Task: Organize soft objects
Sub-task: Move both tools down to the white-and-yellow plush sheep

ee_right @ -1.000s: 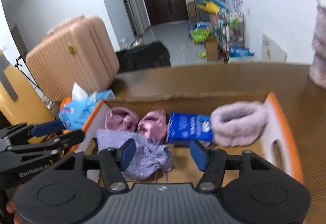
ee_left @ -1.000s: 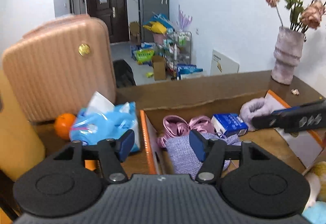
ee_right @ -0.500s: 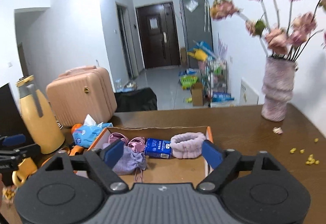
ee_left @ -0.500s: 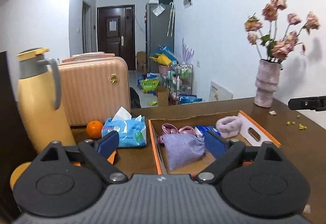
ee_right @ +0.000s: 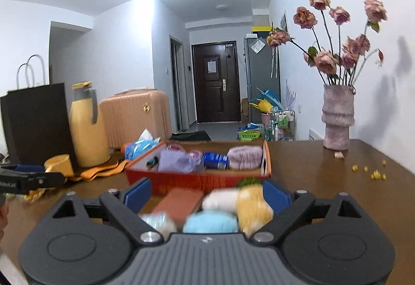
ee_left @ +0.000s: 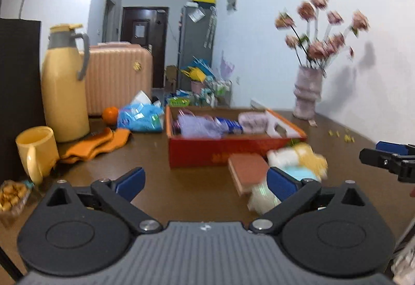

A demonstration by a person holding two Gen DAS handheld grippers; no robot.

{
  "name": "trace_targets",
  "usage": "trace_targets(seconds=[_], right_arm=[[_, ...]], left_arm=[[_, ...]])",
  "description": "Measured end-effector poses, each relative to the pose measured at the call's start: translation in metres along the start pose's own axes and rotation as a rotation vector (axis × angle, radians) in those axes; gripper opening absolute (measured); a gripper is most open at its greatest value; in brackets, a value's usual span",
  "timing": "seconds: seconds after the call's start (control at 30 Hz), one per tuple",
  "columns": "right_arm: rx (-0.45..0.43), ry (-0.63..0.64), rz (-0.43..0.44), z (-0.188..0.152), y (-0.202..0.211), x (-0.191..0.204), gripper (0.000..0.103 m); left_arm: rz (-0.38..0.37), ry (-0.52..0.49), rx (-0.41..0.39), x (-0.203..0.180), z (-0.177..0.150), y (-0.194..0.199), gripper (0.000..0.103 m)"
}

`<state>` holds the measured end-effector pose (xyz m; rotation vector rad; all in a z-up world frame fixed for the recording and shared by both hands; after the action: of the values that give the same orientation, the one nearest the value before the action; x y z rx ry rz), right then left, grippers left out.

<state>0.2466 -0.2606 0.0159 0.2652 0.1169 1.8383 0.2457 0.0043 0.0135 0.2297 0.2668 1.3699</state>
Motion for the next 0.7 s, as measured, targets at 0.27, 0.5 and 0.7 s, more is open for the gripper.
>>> trace_targets(seconds=[0.27, 0.5, 0.7], right_arm=[[0.078, -0.022, -0.044, -0.038, 0.002, -0.016, 0.093], [0.134, -0.077, -0.157, -0.049, -0.038, -0.053, 0.084], [0.176, -0.115, -0.164, -0.045, -0.104, -0.084, 0.073]], left_arm=[[-0.023, -0.072, 0.035, -0.030, -0.005, -0.024, 0.102], [-0.071, -0.086, 0.074, -0.067, -0.003, -0.073, 0.096], [-0.105, -0.125, 0.104, -0.101, 0.002, -0.130, 0.078]])
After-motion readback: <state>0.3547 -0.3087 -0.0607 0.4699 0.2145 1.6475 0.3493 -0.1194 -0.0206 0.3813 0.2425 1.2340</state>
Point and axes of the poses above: each gripper's, at about its wrist camera, not at the fingertips, and y roughly against the way its jaws point, x to its left, z to its top, the point moved 8 cm from there along -y, roughly the way its jaws point, and after that the axes turned 4 degrees about -x, right-handed, at the moved point
